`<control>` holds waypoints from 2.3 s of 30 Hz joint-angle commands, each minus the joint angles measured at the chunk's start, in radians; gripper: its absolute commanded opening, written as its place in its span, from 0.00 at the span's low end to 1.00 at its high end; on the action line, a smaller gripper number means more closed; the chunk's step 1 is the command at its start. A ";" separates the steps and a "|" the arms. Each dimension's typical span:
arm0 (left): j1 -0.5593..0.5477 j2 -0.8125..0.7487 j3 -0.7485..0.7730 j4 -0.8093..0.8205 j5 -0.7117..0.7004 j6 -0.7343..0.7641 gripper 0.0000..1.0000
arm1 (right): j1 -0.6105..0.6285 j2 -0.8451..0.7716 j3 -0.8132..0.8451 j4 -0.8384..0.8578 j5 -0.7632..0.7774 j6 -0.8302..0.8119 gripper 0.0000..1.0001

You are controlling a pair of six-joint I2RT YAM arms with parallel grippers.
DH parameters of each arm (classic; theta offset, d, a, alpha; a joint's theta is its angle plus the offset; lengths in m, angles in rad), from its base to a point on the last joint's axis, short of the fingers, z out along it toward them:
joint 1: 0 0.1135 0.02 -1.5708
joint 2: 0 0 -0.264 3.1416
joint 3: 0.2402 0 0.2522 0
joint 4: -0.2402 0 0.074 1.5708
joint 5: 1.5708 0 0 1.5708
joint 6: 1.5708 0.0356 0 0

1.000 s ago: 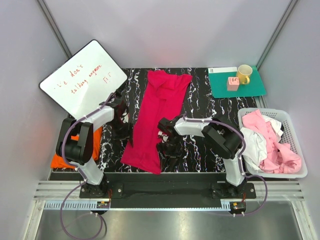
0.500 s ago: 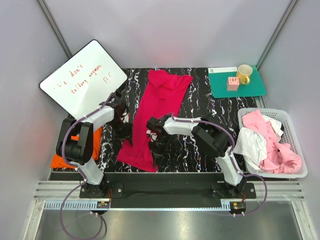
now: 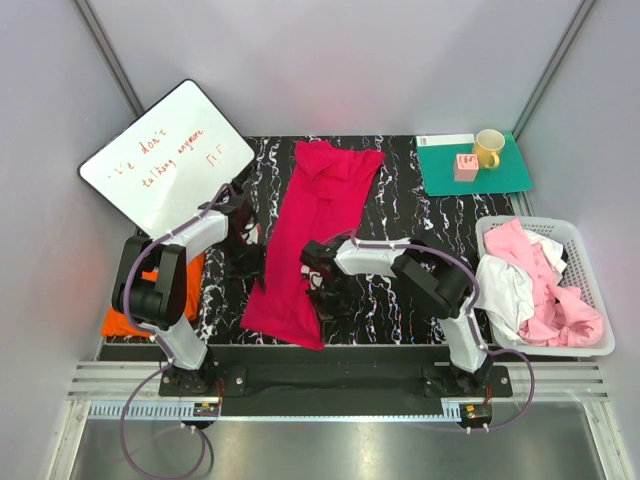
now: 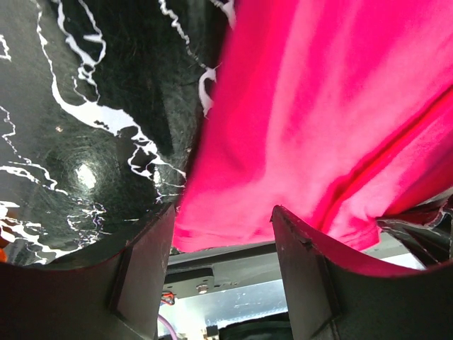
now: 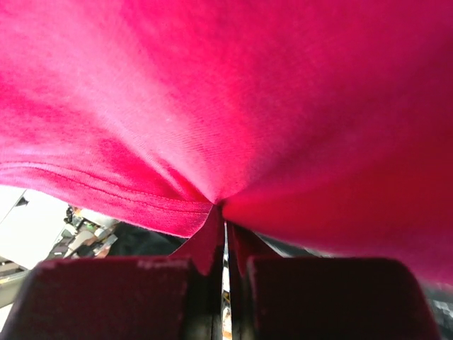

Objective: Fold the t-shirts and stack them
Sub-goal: Rotate the tshirt 90 degrees, then grab the bottom of the folded rectangular tshirt with both arms

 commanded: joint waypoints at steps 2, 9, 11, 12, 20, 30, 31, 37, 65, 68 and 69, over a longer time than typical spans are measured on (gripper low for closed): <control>0.005 -0.036 0.052 0.001 0.049 0.016 0.62 | 0.004 -0.003 -0.213 -0.142 0.209 0.087 0.00; 0.005 -0.097 -0.001 0.000 0.076 0.003 0.67 | -0.004 -0.166 -0.389 -0.169 0.298 0.181 0.00; 0.002 -0.127 -0.020 -0.003 0.098 0.000 0.71 | -0.010 -0.218 -0.444 -0.179 0.320 0.193 0.00; 0.002 -0.134 -0.031 -0.002 0.103 -0.001 0.73 | -0.015 -0.240 -0.457 -0.182 0.320 0.213 0.00; -0.004 -0.240 -0.136 0.003 0.185 -0.040 0.91 | -0.018 -0.479 -0.403 -0.249 0.372 0.213 0.49; -0.070 -0.208 -0.003 -0.025 0.258 -0.067 0.66 | -0.035 -0.561 -0.240 -0.341 0.450 0.201 0.89; -0.115 -0.197 0.006 -0.020 0.253 -0.087 0.57 | -0.036 -0.544 -0.243 -0.358 0.456 0.193 0.88; -0.267 -0.130 0.012 0.024 0.277 -0.190 0.57 | -0.183 -0.669 -0.386 -0.317 0.349 0.213 0.81; -0.275 0.387 0.857 -0.108 -0.075 -0.096 0.00 | -0.453 -0.193 0.345 -0.168 0.531 -0.100 0.00; -0.271 0.465 0.914 -0.109 -0.092 -0.090 0.00 | -0.493 -0.085 0.428 -0.197 0.541 -0.121 0.00; -0.269 0.493 0.919 -0.108 -0.097 -0.093 0.00 | -0.501 -0.041 0.442 -0.200 0.541 -0.126 0.00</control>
